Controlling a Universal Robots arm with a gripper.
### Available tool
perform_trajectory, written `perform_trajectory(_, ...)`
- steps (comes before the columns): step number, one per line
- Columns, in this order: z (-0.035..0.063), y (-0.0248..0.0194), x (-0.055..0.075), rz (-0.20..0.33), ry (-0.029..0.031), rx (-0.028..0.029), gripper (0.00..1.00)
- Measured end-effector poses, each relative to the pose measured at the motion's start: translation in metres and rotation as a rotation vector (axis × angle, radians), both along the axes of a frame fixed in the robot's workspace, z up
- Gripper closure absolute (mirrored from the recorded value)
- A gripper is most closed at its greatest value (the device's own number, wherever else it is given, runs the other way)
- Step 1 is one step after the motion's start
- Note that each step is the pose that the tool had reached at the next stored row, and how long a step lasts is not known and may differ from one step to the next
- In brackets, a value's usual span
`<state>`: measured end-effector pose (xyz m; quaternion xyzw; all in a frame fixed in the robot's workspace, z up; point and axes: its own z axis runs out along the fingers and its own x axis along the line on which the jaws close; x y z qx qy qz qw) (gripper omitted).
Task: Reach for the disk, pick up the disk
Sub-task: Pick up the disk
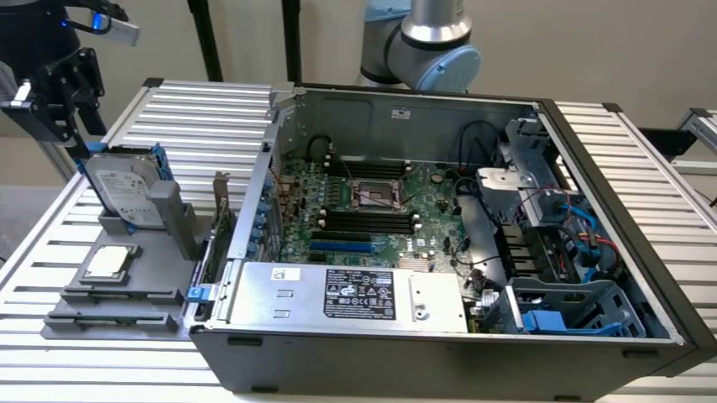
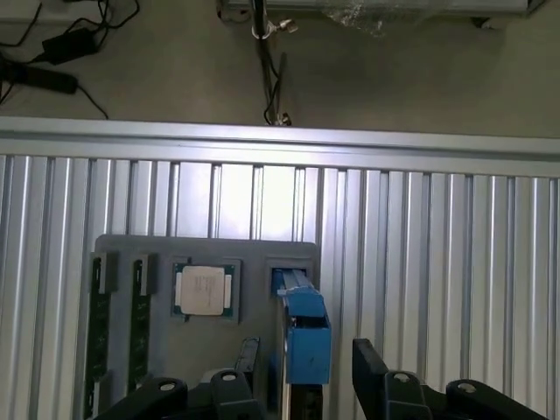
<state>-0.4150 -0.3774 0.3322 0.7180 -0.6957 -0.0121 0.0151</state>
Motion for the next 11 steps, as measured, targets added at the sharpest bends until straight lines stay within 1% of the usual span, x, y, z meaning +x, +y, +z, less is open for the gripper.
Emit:
perform_trajectory(4,-0.0074,-0.0017,0.001,0.000,-0.0006,0.0008,0.46)
perform_trajectory(11,-0.0200,-0.0020,0.002,0.000,-0.0016,0.0033,0.46)
